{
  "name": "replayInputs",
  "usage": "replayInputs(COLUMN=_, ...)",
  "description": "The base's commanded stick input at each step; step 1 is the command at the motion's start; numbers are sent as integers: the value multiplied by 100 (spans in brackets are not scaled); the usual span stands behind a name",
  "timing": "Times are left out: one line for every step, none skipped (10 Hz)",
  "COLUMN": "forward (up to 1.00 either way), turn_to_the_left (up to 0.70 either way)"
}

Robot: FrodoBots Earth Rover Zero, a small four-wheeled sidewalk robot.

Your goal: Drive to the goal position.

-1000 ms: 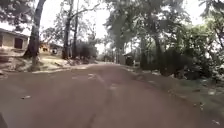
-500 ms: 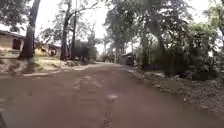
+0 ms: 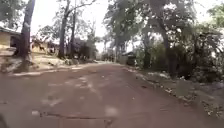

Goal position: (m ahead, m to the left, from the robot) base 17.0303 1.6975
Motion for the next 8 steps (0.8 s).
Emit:
replayInputs(forward=100, turn_to_the_left=0)
replayInputs(forward=100, turn_to_the_left=0)
replayInputs(forward=100, turn_to_the_left=0)
replayInputs(forward=100, turn_to_the_left=0)
replayInputs(forward=100, turn_to_the_left=0)
replayInputs(forward=100, turn_to_the_left=0)
replayInputs(forward=100, turn_to_the_left=0)
replayInputs(forward=100, turn_to_the_left=0)
